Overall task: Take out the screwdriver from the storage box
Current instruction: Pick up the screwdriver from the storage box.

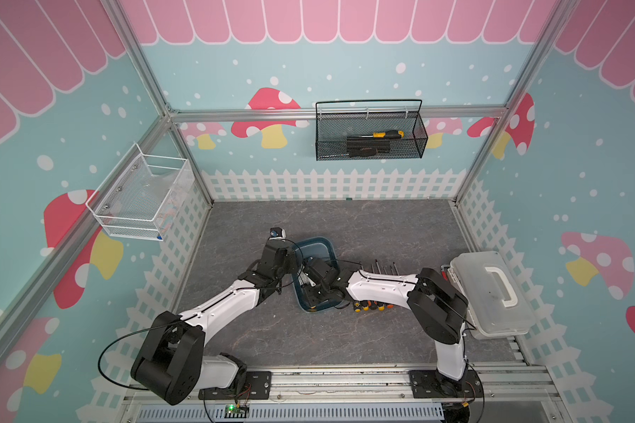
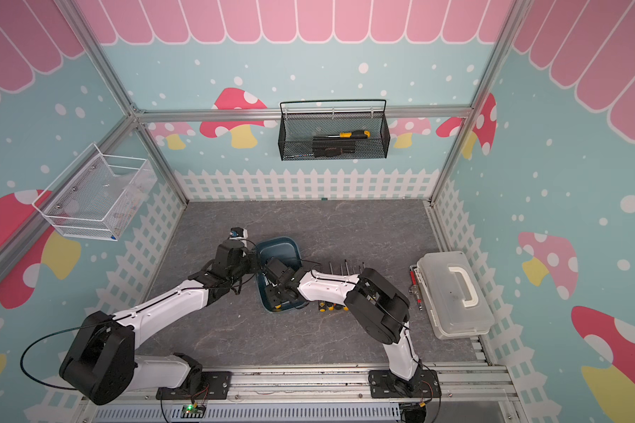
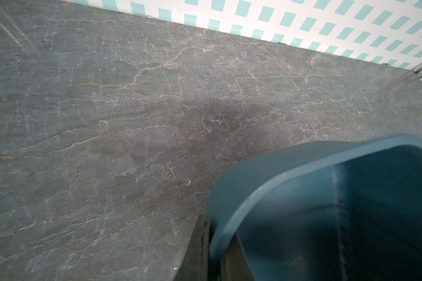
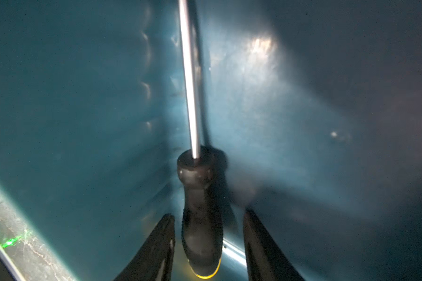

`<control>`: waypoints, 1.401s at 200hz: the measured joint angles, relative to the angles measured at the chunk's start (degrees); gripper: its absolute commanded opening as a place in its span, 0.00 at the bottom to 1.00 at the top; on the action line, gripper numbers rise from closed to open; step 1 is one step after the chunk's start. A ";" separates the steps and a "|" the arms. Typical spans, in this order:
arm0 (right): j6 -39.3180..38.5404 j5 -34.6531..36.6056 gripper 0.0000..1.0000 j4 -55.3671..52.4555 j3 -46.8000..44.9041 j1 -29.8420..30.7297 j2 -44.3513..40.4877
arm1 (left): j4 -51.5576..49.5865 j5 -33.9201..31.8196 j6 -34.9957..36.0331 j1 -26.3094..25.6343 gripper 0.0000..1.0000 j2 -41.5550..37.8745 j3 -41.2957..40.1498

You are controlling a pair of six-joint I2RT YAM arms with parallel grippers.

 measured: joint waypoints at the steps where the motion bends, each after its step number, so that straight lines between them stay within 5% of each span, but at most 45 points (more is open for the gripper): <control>1: 0.02 0.00 0.46 0.00 0.02 0.00 0.02 | 0.00 -0.02 0.00 0.00 0.00 0.00 0.00; 123: 2.03 0.15 0.22 -1.53 4.96 -1.92 3.52 | 1.27 -2.08 -0.02 0.46 0.00 -0.74 -0.24; 190: 2.03 0.02 0.00 -1.99 6.34 -2.40 4.35 | 1.99 -2.51 -0.04 0.85 0.00 -0.85 -0.46; 280: -3.08 -1.11 0.00 3.72 0.24 -3.15 0.76 | 1.92 -1.97 -0.02 1.11 0.00 -0.90 -0.46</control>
